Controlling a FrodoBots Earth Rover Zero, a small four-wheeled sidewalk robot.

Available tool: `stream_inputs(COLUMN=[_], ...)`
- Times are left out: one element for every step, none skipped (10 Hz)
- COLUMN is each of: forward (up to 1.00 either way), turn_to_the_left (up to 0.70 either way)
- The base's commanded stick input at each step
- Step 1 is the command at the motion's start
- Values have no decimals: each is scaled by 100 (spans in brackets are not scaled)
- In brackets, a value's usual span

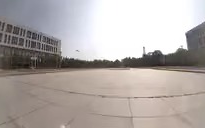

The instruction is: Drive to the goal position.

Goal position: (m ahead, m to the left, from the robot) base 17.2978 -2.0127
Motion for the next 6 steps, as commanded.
stream_inputs(forward=[70, 70, 70, 70, 70, 70], turn_to_the_left=[0, -1, -32, -32, -12, -6])
